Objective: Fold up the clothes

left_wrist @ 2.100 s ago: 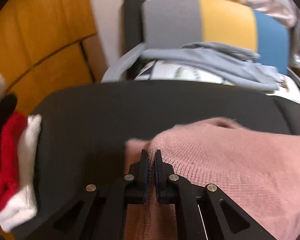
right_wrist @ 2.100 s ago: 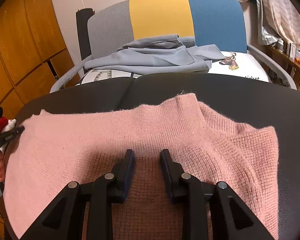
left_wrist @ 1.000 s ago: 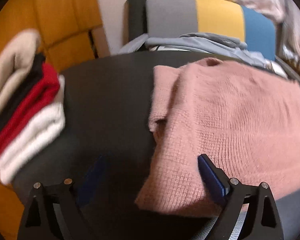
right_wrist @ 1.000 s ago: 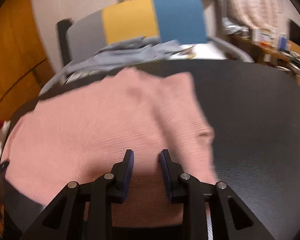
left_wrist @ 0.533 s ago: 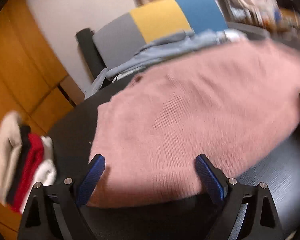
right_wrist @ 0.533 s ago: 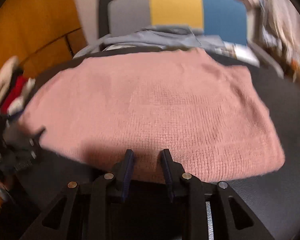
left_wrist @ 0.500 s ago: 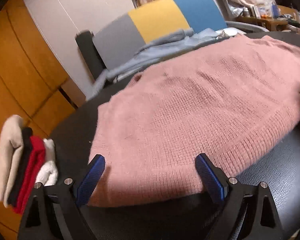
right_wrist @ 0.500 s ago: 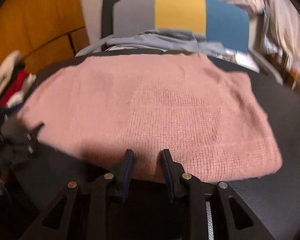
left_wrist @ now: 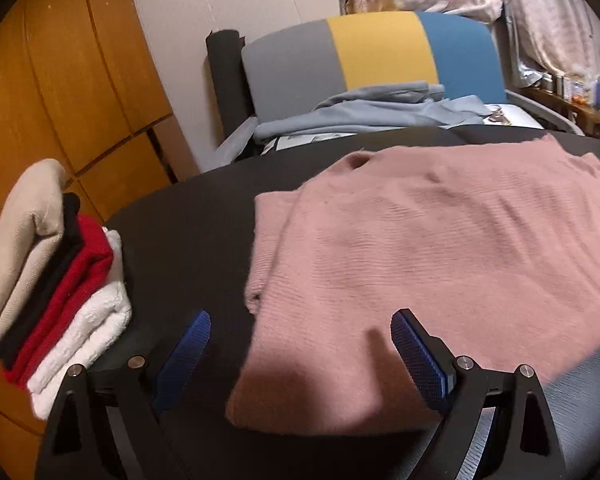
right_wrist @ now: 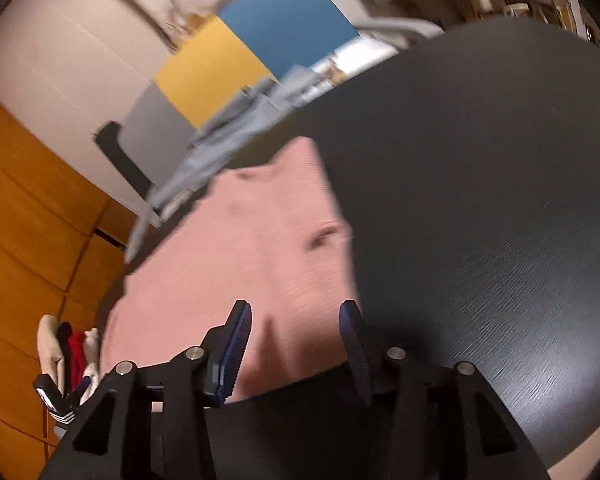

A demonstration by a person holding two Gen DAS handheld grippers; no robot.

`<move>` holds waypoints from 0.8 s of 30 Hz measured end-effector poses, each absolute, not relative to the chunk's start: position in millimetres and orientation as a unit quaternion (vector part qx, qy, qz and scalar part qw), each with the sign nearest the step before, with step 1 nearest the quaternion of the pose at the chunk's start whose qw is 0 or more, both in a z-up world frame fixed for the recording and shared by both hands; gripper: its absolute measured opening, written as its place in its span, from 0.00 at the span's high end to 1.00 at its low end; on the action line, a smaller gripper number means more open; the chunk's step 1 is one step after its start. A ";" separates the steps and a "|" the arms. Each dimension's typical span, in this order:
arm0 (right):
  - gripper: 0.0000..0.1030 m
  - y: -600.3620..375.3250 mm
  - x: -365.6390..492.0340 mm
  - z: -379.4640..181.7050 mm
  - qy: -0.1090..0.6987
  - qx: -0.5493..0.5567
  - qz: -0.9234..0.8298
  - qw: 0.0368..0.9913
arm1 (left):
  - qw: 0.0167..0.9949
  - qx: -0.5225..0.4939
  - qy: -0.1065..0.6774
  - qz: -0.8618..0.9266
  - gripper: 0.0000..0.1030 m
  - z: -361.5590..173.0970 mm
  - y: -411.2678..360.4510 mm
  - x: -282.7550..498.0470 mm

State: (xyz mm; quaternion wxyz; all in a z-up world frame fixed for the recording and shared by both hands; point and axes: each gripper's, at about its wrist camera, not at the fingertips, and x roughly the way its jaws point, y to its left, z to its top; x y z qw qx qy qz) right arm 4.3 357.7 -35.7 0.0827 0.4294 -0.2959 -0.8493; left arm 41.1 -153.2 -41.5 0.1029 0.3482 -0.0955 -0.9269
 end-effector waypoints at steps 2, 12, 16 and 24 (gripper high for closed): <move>0.55 365.6 -11.3 -46.7 -0.302 0.445 -0.838 0.088 | 0.120 0.364 -0.105 -0.918 0.10 -52.1 -159.8 28.2; 0.53 373.6 -69.9 -86.3 -0.410 0.466 -0.760 0.195 | 0.093 0.390 -0.021 -0.916 0.10 -55.9 -179.3 22.8; 0.53 367.6 -86.0 -89.4 -0.409 0.470 -0.753 0.213 | 0.063 0.372 0.018 -0.926 0.10 -41.4 -171.1 25.3; 0.82 353.7 -97.7 -101.2 -0.405 0.473 -0.758 0.193 | -0.043 0.350 0.046 -0.935 0.14 -15.7 -109.8 23.9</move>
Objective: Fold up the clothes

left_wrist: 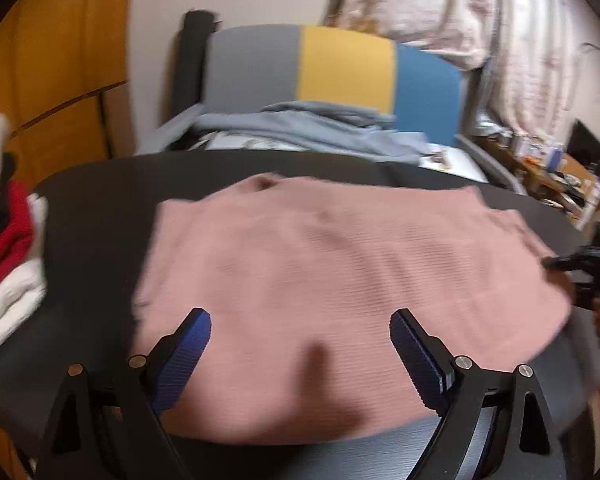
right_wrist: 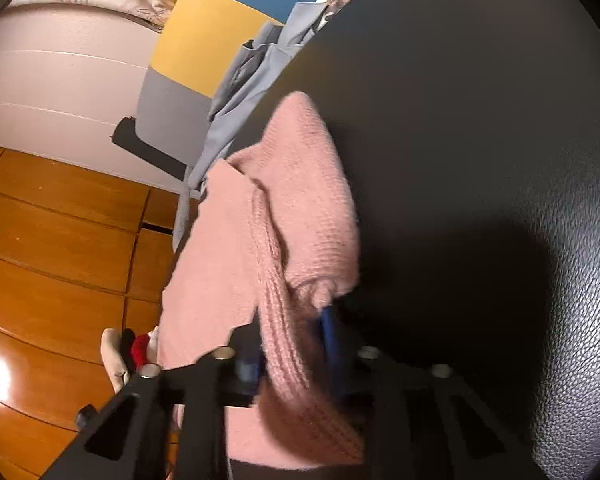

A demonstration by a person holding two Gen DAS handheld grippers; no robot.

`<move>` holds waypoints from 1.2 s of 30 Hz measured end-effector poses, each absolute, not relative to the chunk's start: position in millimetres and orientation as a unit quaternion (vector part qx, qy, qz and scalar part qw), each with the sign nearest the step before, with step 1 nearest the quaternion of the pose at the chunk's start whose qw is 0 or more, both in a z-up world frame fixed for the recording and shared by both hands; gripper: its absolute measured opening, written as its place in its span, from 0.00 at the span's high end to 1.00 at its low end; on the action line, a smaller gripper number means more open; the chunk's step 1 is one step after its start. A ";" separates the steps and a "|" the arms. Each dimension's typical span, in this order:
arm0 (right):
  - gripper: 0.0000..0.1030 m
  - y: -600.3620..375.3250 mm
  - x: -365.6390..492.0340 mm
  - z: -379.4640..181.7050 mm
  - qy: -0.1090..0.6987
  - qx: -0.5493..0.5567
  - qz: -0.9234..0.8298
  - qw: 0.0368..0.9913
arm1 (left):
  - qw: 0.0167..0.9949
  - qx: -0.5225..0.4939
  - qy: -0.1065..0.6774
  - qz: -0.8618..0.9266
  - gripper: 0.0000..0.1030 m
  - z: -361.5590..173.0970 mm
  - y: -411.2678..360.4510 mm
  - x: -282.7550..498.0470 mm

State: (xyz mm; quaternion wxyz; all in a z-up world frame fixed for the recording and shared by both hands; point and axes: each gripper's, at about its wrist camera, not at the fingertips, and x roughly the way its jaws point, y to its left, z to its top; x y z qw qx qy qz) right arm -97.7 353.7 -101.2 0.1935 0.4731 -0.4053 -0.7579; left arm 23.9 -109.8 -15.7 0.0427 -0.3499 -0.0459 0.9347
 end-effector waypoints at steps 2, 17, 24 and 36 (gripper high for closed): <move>0.84 353.0 -95.4 -102.2 -0.400 0.467 -0.764 0.194 | 0.076 -0.348 -0.046 0.933 0.27 -11.0 -89.3 27.1; 0.87 366.9 -62.4 -123.0 -0.574 0.396 -0.687 0.204 | 0.109 -0.377 0.053 0.918 0.69 -50.4 7.1 17.7; 0.87 366.4 -27.0 -128.7 -0.680 0.325 -0.619 0.220 | 0.116 -0.376 0.056 0.918 0.69 -50.5 8.9 20.6; 0.87 321.5 -30.4 -52.5 -0.653 0.330 -0.642 0.230 | -0.052 -0.365 0.033 0.929 0.58 -36.8 -121.8 30.5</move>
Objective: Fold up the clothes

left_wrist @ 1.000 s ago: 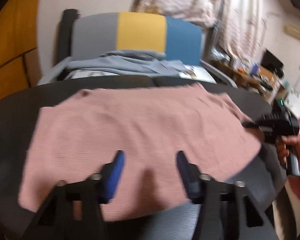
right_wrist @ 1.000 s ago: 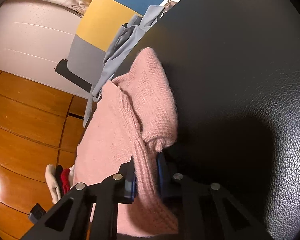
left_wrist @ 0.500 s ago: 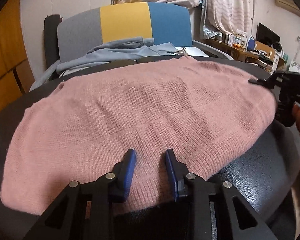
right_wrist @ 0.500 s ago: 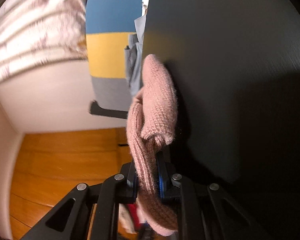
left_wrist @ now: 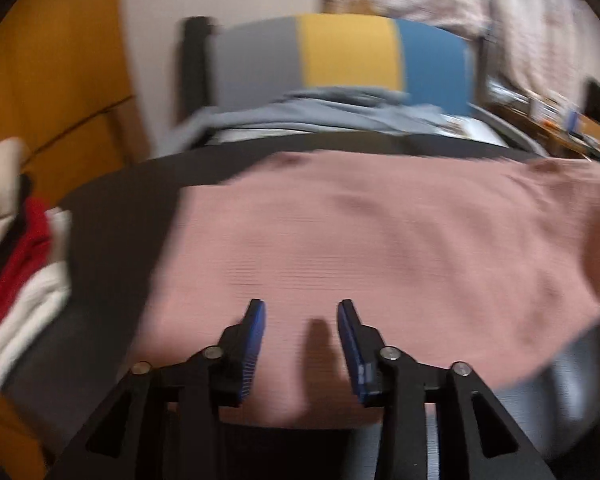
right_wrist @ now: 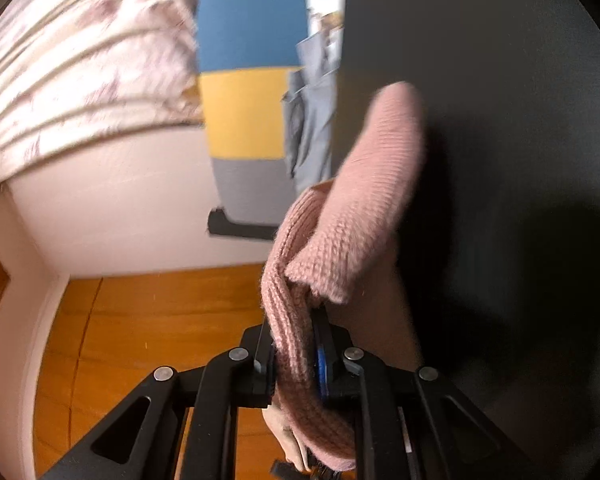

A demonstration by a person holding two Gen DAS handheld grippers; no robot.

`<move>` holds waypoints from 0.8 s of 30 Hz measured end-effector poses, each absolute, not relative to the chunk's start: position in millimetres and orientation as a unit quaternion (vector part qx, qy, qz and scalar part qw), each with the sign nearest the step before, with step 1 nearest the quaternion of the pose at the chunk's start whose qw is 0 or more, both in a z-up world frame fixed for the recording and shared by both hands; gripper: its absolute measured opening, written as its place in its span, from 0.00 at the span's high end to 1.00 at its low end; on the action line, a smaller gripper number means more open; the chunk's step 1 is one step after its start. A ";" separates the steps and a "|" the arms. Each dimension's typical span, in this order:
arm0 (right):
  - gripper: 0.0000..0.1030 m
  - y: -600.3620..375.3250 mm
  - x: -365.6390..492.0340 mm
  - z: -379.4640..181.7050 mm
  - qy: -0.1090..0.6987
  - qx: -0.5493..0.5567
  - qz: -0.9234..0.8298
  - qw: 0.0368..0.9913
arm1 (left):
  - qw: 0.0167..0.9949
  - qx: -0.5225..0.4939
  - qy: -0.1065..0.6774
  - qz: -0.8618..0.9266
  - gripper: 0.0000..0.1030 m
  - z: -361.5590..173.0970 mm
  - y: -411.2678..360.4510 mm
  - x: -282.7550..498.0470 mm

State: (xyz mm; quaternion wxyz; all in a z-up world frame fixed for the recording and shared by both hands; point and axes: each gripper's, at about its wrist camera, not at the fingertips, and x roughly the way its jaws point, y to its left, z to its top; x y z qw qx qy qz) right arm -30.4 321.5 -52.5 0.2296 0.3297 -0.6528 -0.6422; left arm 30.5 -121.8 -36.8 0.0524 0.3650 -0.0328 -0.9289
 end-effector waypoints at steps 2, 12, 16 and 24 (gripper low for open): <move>0.87 298.8 -38.5 -30.8 -0.632 0.335 -0.652 0.249 | 0.096 0.362 -0.036 -0.927 0.55 -42.9 -157.0 30.3; 0.87 137.5 -89.6 29.8 -0.548 0.392 -0.646 0.359 | 0.086 0.357 0.078 -0.927 0.38 -78.7 -219.3 34.3; 0.87 66.2 -104.4 18.5 -0.499 0.438 -0.642 0.382 | 0.084 0.348 0.075 -0.931 0.38 -79.6 -215.6 32.6; 0.82 -73.4 -100.3 -50.4 -0.281 0.549 -0.703 0.355 | 0.073 0.341 0.091 -0.933 0.37 -83.1 -219.9 32.4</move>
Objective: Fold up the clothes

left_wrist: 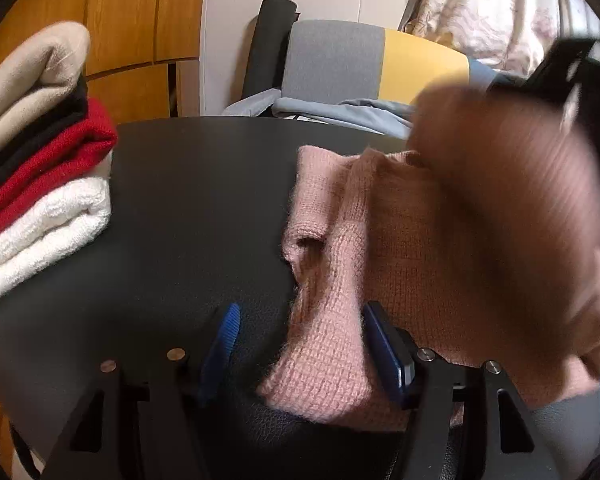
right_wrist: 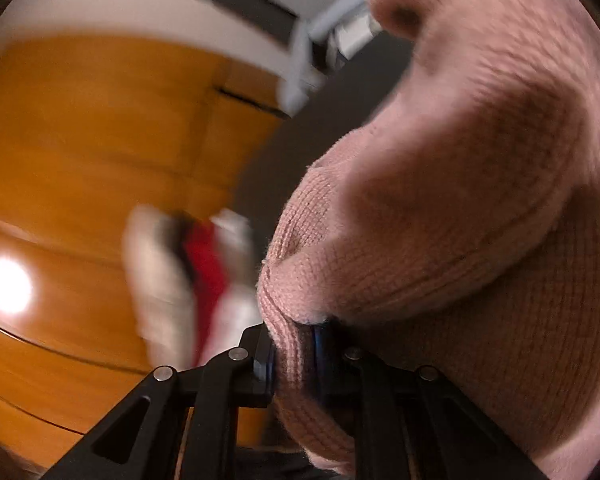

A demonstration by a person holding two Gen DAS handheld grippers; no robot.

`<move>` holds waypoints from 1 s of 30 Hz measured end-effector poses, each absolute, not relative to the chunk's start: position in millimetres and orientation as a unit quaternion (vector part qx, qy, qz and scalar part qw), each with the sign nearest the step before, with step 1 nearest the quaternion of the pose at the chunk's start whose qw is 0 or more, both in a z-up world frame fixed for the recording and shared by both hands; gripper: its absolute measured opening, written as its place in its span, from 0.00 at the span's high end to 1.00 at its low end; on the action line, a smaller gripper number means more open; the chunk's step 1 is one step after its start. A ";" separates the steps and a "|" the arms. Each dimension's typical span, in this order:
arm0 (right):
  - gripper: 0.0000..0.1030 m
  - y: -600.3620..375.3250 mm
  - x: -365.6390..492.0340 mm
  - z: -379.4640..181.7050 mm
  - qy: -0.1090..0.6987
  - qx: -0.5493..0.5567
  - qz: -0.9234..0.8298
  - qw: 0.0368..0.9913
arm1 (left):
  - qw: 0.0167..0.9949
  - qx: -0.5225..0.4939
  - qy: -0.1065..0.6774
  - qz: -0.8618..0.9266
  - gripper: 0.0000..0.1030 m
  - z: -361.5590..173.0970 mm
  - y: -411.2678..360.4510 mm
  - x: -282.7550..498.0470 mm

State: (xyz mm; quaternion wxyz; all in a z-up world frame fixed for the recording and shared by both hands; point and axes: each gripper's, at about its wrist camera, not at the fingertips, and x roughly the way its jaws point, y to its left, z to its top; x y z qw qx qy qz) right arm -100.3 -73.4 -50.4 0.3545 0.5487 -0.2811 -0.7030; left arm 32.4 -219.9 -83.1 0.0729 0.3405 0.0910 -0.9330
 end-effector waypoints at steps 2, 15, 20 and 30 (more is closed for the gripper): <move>0.80 -93.2 -91.5 -56.8 -0.203 0.554 -0.733 0.338 | 0.068 0.340 0.095 -0.933 0.36 -83.5 -221.9 33.0; 0.71 -18.4 -19.8 10.8 -0.165 0.437 -0.809 0.356 | 0.038 0.341 0.157 -0.926 0.32 -70.2 -239.2 43.8; 0.71 2.1 -12.7 -6.6 -0.142 0.442 -0.829 0.311 | -0.007 0.311 0.246 -0.918 0.14 -42.9 -251.5 57.3; 0.71 9.3 20.5 -6.6 -0.085 0.417 -0.841 0.334 | -0.014 0.366 0.194 -0.910 0.02 -30.8 -229.3 21.0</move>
